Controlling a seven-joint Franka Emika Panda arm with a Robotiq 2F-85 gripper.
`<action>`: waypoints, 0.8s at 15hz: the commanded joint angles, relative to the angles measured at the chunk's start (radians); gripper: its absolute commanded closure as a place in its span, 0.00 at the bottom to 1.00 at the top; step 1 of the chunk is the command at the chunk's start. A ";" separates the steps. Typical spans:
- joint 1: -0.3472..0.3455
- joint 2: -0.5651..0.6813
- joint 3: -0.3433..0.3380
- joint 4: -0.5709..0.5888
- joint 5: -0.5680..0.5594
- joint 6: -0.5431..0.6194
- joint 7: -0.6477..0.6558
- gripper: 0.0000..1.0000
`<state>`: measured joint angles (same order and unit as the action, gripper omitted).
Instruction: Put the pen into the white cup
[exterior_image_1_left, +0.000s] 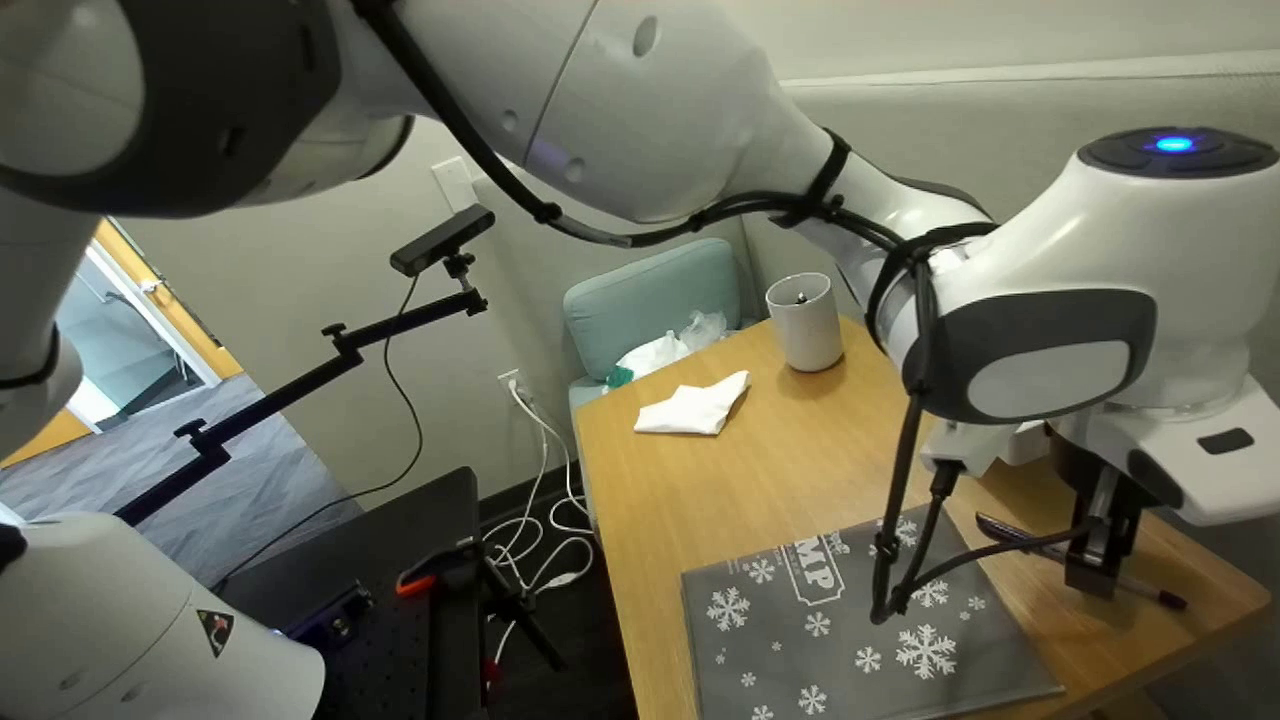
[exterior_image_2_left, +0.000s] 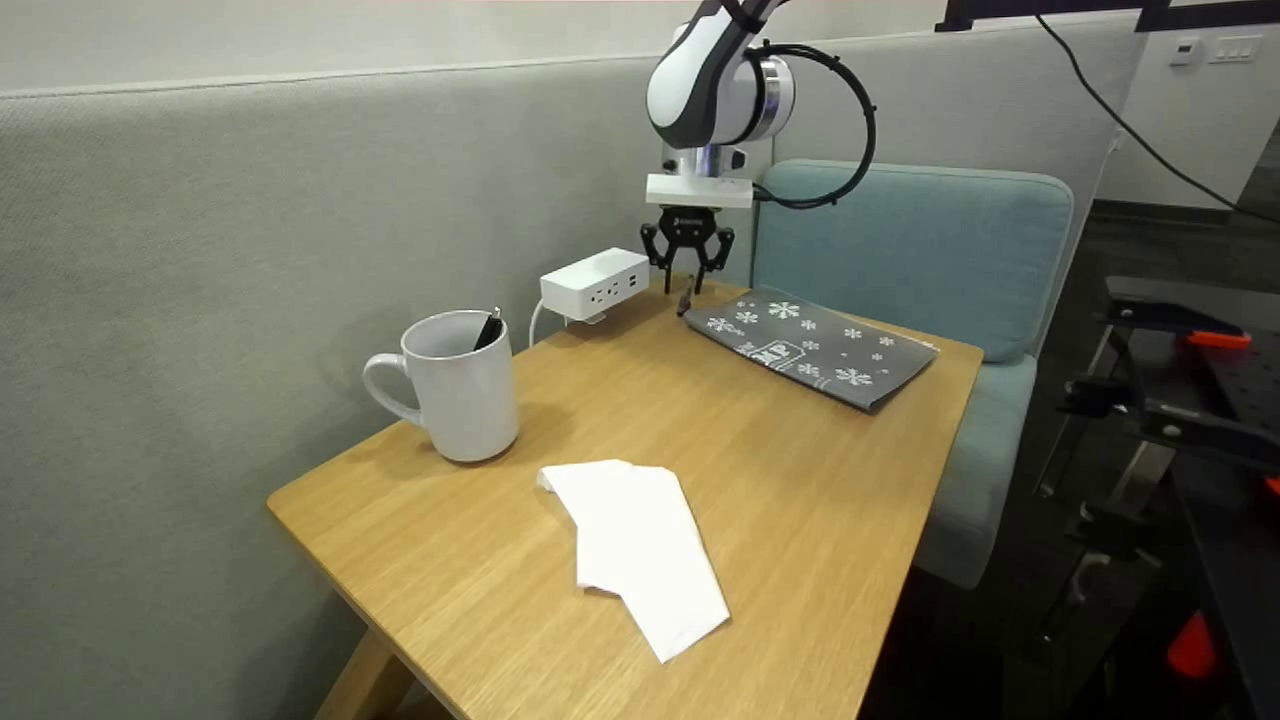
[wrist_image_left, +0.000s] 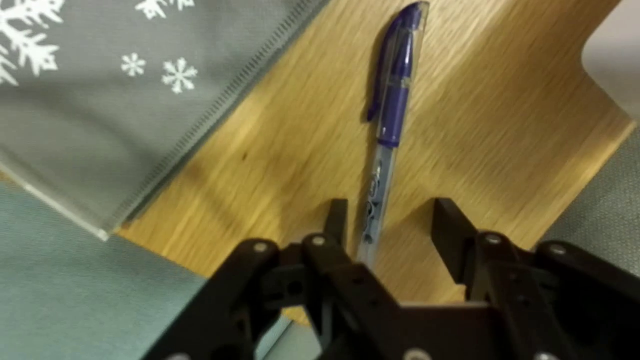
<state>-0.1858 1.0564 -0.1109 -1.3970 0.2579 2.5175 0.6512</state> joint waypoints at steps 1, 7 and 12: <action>-0.013 0.029 0.006 0.062 0.025 -0.051 -0.028 0.85; 0.000 -0.059 -0.013 -0.009 0.020 -0.087 -0.007 0.97; 0.031 -0.202 -0.051 -0.107 -0.017 -0.160 -0.011 0.97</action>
<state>-0.1846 0.9852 -0.1302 -1.3930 0.2548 2.4192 0.6512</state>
